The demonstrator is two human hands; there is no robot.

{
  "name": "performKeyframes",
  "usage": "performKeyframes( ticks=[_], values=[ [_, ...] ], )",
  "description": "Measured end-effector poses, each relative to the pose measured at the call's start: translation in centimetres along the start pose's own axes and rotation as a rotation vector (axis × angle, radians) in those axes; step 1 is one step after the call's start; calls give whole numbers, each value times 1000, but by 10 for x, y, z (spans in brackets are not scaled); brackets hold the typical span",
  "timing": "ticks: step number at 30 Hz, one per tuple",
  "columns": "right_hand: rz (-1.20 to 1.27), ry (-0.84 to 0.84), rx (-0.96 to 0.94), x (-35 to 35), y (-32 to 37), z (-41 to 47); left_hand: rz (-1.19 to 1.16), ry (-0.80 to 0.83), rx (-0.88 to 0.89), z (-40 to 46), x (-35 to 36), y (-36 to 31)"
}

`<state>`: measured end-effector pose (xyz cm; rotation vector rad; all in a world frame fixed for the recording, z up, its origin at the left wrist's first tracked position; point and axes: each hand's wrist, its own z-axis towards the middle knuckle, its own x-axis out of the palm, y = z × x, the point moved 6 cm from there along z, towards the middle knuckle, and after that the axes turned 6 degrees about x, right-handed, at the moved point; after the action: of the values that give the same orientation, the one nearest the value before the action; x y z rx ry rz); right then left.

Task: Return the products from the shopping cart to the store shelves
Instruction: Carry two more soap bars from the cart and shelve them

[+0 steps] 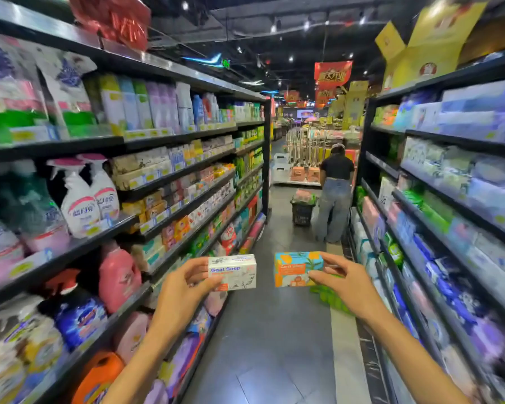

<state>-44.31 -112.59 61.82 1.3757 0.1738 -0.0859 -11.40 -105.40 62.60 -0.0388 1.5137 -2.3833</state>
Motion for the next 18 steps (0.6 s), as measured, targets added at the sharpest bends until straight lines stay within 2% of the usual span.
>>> performKeyframes(
  ticks=[7, 18],
  values=[
    [-33, -5, 37, -1, -30, 148, 67, -13, 1, 133, 31, 66],
    [9, 164, 44, 25, -90, 440, 156, -122, 4, 351, 83, 174]
  ],
)
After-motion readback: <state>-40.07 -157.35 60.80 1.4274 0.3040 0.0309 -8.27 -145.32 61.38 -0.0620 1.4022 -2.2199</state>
